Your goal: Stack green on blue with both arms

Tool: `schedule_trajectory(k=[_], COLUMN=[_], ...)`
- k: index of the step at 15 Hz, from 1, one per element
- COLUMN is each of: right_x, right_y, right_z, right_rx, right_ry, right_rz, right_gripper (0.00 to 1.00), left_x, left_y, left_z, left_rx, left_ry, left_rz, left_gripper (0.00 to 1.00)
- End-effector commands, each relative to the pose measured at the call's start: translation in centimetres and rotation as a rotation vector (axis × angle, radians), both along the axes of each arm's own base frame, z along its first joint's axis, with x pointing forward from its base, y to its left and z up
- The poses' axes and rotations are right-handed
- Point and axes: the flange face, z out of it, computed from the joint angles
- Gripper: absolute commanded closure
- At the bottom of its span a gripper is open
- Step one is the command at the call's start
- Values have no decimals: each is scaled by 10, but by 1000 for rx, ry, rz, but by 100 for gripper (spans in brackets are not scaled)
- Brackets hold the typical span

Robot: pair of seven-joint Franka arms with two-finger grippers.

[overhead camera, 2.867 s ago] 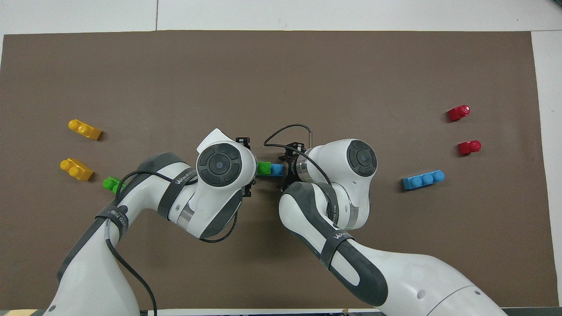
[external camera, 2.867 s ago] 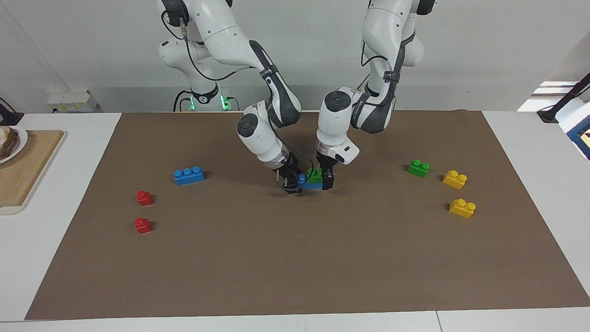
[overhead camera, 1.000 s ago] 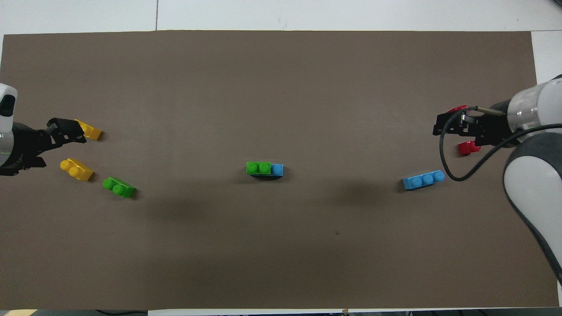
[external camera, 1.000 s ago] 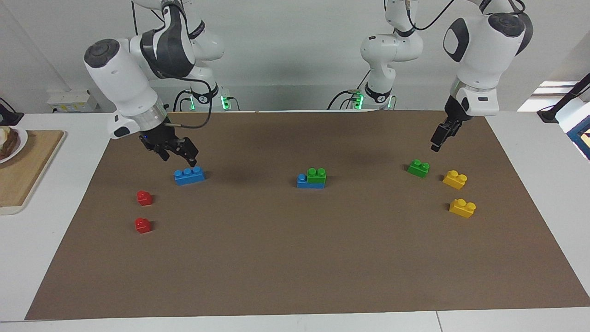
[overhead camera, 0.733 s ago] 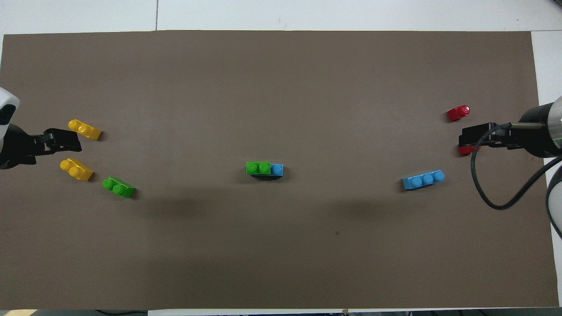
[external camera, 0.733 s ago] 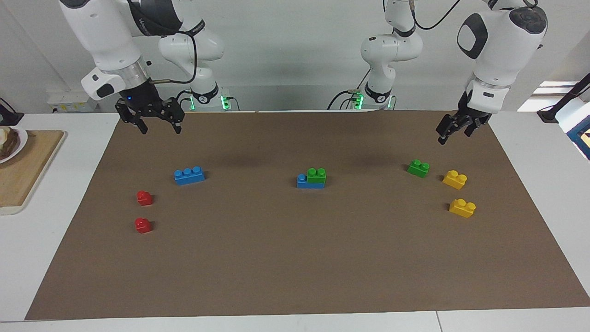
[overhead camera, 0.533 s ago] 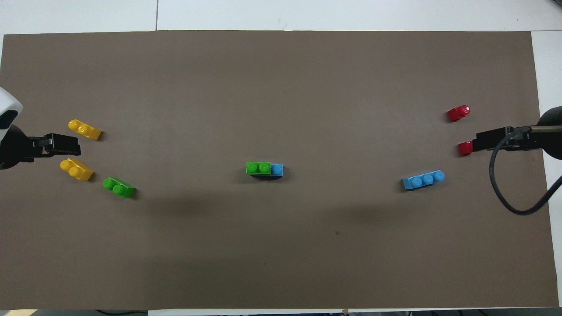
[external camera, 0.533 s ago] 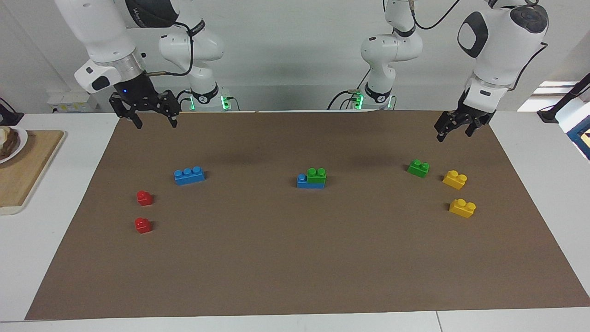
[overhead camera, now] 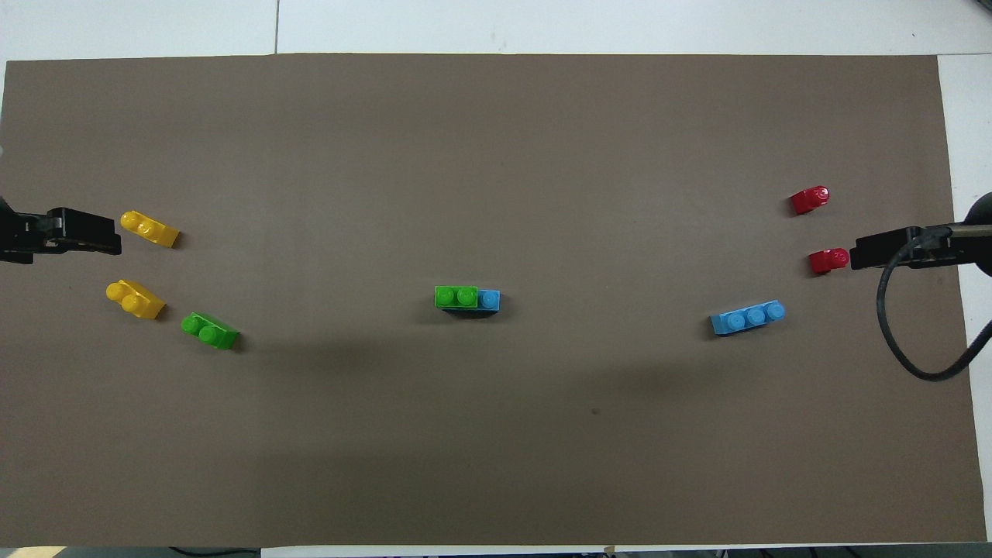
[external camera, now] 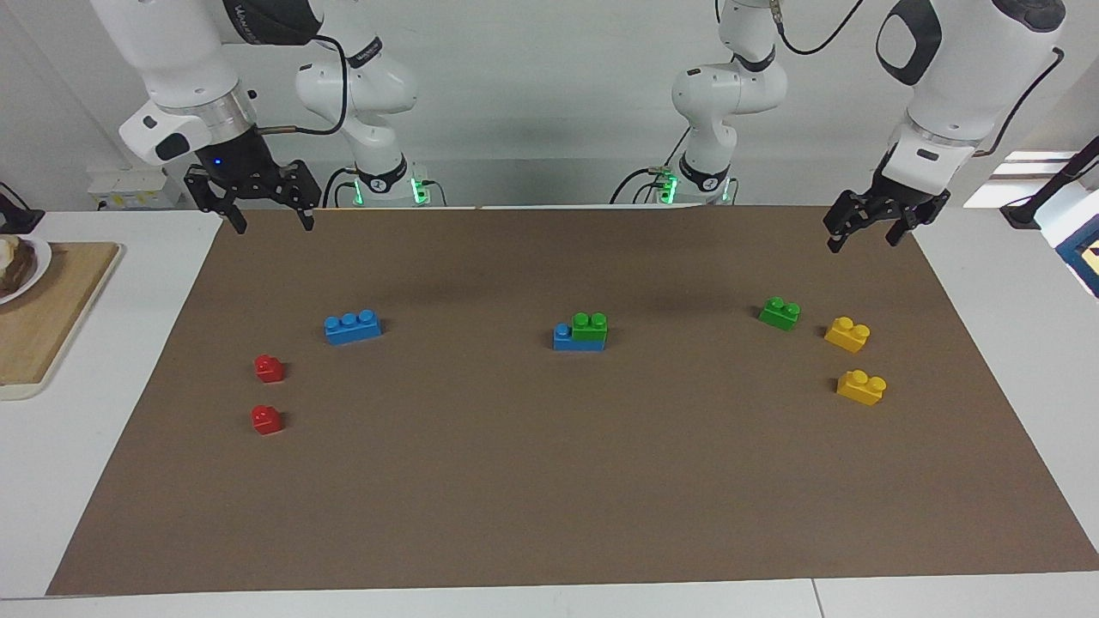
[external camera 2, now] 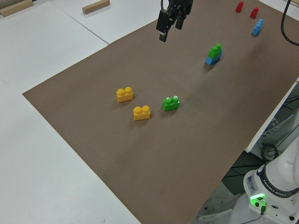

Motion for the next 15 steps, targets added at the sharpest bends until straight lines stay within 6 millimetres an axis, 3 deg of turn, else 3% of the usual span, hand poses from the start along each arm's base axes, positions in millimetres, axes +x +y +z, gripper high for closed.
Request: schedule_trajectory(k=[1, 6, 15], right_x=[-2, -3, -6], right_y=[-11, -12, -13], right_z=[3, 3, 1], right_rx=[-18, -24, -51], right_ry=[17, 19, 27], right_rz=[6, 8, 10], right_gripper=[0, 0, 0], left_x=[10, 19, 9], left_y=[-5, -8, -9], left_z=[2, 21, 17], left_rx=[6, -13, -27], left_ry=[16, 24, 28], left_rz=[-24, -25, -10], left_gripper=[0, 0, 0])
